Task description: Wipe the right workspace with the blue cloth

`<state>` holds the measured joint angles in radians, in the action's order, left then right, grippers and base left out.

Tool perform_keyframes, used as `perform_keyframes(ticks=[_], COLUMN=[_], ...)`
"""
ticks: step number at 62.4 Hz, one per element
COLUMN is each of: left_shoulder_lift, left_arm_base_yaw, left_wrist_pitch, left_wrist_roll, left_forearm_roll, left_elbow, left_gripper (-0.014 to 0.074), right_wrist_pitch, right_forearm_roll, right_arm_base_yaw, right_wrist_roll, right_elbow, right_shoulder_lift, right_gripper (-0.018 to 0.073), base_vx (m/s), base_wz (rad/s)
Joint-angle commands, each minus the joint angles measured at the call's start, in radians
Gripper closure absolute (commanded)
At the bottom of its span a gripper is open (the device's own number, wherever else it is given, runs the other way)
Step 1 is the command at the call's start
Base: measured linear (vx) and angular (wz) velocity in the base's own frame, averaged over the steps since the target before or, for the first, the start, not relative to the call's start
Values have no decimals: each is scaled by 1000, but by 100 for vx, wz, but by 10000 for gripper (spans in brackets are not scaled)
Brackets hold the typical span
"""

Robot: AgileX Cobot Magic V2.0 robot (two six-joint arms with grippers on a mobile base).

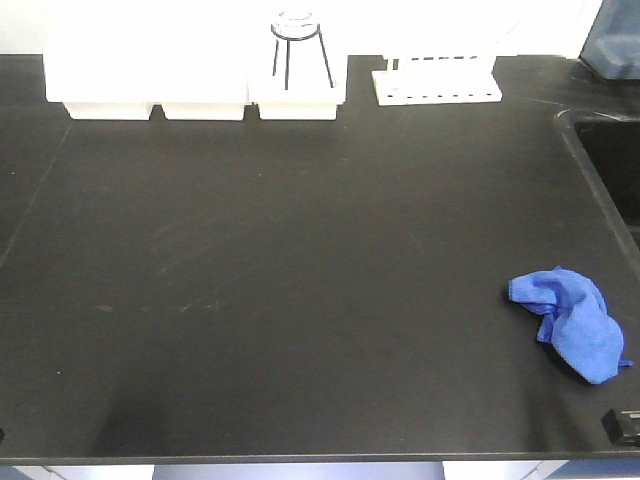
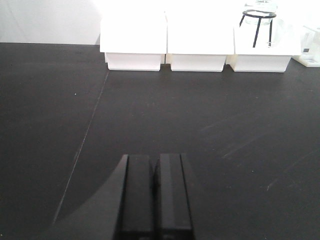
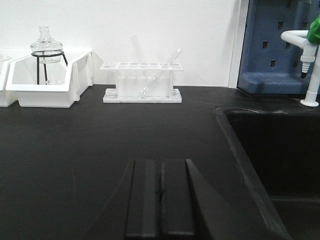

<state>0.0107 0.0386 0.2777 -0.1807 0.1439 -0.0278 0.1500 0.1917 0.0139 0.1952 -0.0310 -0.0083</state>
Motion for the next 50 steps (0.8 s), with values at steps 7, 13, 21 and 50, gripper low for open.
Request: perform_keyframes(ticks=[7,13,21,50], left_shoulder_lift=[16,16,16,16], left_arm_base_yaw=[7,7,7,7], left_wrist_pitch=[-79,-79,-79,-79], left_wrist_roll=[-8,-8,-8,-8], left_forearm_roll=[1,1,1,1], left_elbow=[-30,-30,-30,-30], left_gripper=[602,602,602,602], right_wrist_pitch=[-78,-78,-78,-211], right_forearm_roll=[-3,-3,-3,0], right_arm_base_yaw=[4,4,4,4], right_wrist_roll=[7,7,7,14], right_elbow=[-19,-19,-19,322], right_shoulder_lift=[-11,-11,-11,44], right_gripper=[564,564,564,564], base_vx=[0,0,0,0], base_wz=[0,0,0,0])
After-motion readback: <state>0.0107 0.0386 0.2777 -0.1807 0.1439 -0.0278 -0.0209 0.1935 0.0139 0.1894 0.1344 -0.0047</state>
